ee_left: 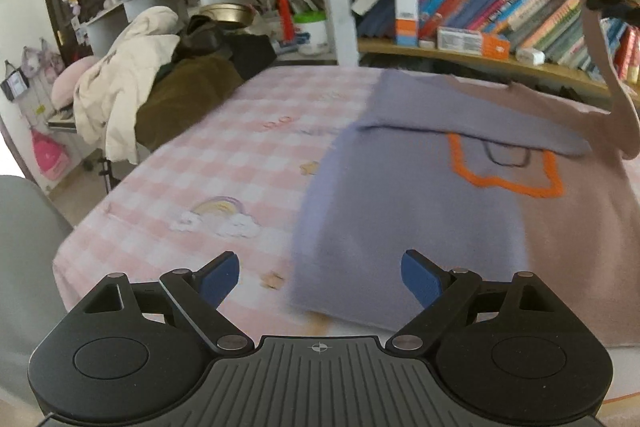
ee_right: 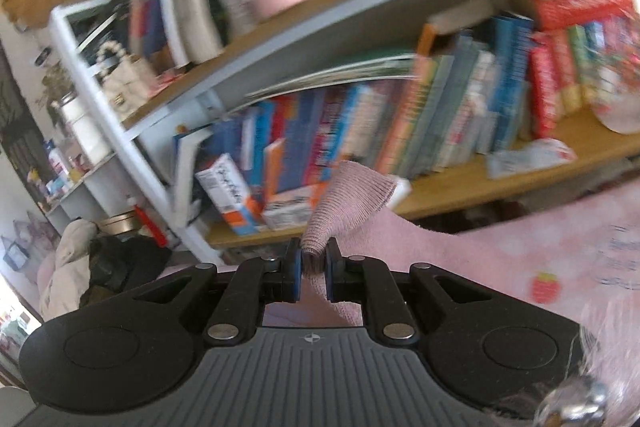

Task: Fold clothes
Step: 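Lift the mauve sleeve with the right gripper and fold it across the body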

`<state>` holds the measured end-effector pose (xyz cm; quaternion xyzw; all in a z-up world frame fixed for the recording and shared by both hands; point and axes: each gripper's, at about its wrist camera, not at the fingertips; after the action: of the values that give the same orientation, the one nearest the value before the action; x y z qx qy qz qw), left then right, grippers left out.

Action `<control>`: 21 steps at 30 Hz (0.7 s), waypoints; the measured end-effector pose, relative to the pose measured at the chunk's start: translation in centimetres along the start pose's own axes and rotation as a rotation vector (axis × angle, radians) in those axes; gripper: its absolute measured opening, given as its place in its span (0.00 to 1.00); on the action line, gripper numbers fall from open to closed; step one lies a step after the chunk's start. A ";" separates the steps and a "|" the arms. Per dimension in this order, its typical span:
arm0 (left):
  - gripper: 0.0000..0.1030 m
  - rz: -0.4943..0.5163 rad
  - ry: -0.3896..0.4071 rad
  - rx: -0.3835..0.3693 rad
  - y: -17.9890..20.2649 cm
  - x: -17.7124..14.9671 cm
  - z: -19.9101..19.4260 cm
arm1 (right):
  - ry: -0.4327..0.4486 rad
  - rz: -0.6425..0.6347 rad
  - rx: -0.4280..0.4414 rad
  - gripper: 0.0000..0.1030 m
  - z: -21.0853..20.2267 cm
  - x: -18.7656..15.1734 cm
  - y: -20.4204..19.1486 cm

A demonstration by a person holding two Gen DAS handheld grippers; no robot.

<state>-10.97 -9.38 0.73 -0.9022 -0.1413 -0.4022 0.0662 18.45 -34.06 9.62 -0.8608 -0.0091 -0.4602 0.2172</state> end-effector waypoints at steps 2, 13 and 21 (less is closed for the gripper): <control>0.88 0.007 0.006 -0.015 -1.8 0.0 0.1 | 0.001 -0.022 0.008 0.10 1.0 -0.5 -2.9; 0.88 0.019 0.008 -0.038 -8.7 -0.1 0.4 | -0.093 -0.097 -0.046 0.10 8.3 -5.6 -13.1; 0.88 0.002 -0.006 -0.061 -10.7 -0.1 1.4 | -0.197 -0.181 -0.094 0.17 11.0 -8.8 -14.7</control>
<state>-13.34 1.11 -0.23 -0.9052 -0.1282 -0.4033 0.0389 18.85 -14.88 2.70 -0.9067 -0.0863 -0.3911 0.1322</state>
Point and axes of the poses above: each gripper's, at about its wrist camera, not at the fingertips, and z roughly the way its jaws point, y to its right, x to its top, and after that the axes turned 10 degrees about -x, right-handed
